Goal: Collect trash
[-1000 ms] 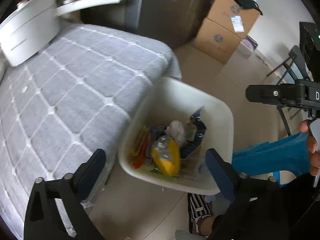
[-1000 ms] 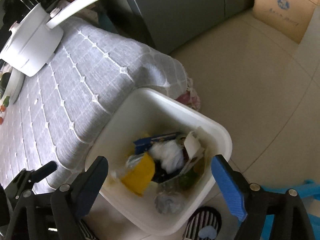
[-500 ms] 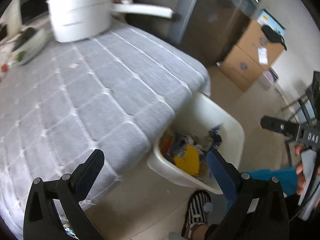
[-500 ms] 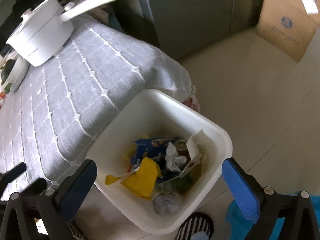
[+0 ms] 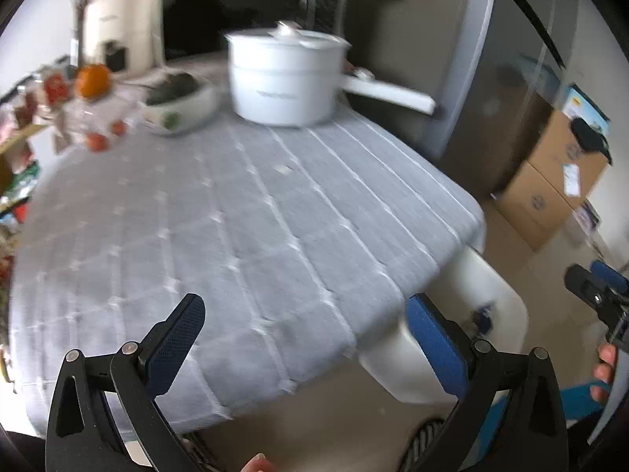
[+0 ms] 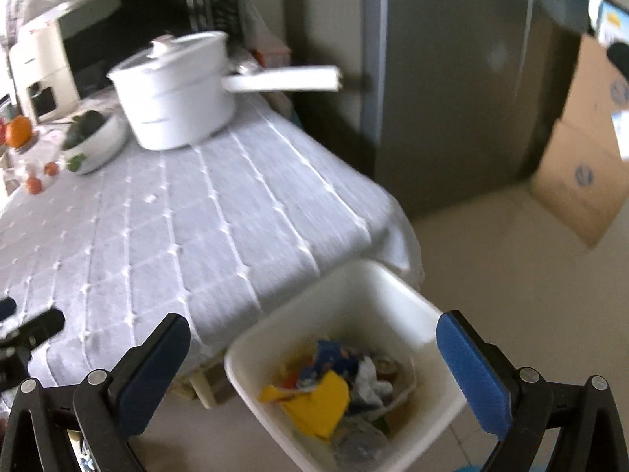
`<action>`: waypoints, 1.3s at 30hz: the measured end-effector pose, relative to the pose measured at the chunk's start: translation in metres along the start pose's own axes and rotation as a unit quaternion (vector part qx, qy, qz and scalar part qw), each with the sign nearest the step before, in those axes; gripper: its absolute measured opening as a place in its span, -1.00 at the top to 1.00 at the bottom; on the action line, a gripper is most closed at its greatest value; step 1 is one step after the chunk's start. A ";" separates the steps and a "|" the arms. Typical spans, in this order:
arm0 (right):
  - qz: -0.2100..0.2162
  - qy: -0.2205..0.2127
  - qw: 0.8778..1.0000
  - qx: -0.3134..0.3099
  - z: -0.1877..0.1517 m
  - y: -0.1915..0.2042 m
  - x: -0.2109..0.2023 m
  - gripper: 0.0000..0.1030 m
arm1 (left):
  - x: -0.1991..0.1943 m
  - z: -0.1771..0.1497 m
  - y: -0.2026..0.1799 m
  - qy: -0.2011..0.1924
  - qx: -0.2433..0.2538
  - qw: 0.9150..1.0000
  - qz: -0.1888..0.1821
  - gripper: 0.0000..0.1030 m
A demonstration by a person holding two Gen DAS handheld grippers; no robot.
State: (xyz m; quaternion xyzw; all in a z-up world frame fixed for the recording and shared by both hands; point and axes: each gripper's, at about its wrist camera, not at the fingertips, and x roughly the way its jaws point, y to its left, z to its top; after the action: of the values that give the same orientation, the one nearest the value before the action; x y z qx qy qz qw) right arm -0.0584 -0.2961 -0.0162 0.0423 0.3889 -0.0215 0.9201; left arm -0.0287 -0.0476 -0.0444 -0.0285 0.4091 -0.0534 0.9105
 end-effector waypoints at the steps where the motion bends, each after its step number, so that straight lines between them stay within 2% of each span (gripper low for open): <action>1: 0.002 -0.006 1.000 -0.003 0.000 0.005 -0.001 -1.00 | -0.005 0.000 0.006 -0.010 -0.005 1.000 0.009 -1.00; 6: 0.014 -0.033 0.999 -0.017 0.008 0.031 0.003 -1.00 | -0.011 0.001 0.025 -0.041 -0.036 0.998 0.042 -1.00; 11: 0.022 -0.052 0.998 -0.031 0.013 0.054 0.014 -1.00 | -0.008 0.004 0.042 -0.038 -0.067 0.996 0.055 -1.00; 18: 0.017 -0.039 0.999 -0.028 0.018 0.067 0.034 -1.00 | -0.010 0.005 0.049 -0.051 -0.063 0.994 0.076 -1.00; 27: 0.016 -0.043 0.998 -0.041 0.018 0.074 0.038 -1.00 | -0.010 0.007 0.050 -0.055 -0.062 0.993 0.080 -1.00; 39: 0.014 -0.049 0.998 -0.044 0.018 0.072 0.034 -1.00 | -0.018 0.009 0.036 -0.085 -0.051 0.992 0.081 -1.00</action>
State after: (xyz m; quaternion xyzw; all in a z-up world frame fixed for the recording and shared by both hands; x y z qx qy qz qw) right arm -0.0166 -0.2265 -0.0243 0.0057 0.3432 0.0066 0.9392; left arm -0.0313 -0.0095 -0.0290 -0.0465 0.3330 0.0438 0.9408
